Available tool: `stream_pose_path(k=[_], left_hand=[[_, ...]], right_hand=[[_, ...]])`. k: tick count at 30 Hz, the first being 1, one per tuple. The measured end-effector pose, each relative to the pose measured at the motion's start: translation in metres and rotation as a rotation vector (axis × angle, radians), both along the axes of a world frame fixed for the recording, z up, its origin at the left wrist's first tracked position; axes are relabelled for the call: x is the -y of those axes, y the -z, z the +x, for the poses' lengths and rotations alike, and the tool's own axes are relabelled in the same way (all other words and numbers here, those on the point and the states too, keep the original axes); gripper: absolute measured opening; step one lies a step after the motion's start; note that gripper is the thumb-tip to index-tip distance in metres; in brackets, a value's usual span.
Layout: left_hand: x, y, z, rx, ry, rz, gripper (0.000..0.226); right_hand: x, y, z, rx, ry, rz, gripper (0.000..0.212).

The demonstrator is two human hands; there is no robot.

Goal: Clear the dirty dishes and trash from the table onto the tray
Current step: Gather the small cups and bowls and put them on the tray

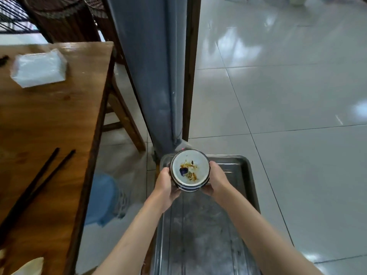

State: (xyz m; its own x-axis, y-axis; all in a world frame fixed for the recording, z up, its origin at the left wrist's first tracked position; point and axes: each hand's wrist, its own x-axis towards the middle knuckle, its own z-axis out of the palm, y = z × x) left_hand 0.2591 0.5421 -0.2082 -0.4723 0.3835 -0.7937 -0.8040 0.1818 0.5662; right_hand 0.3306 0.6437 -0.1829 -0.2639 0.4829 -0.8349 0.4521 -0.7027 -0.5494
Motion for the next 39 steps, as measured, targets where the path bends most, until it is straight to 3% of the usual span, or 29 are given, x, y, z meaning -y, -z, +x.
stream_pose_path(k=[15,39], left_hand=[[-0.023,0.086,-0.034,0.028,-0.009,-0.027,0.042],[-0.022,0.086,-0.043,0.173,-0.018,-0.134,0.035]], right_hand=[[-0.021,0.092,-0.032,0.027,0.072,-0.050,0.027],[-0.022,0.092,-0.039,0.113,-0.053,-0.065,0.030]])
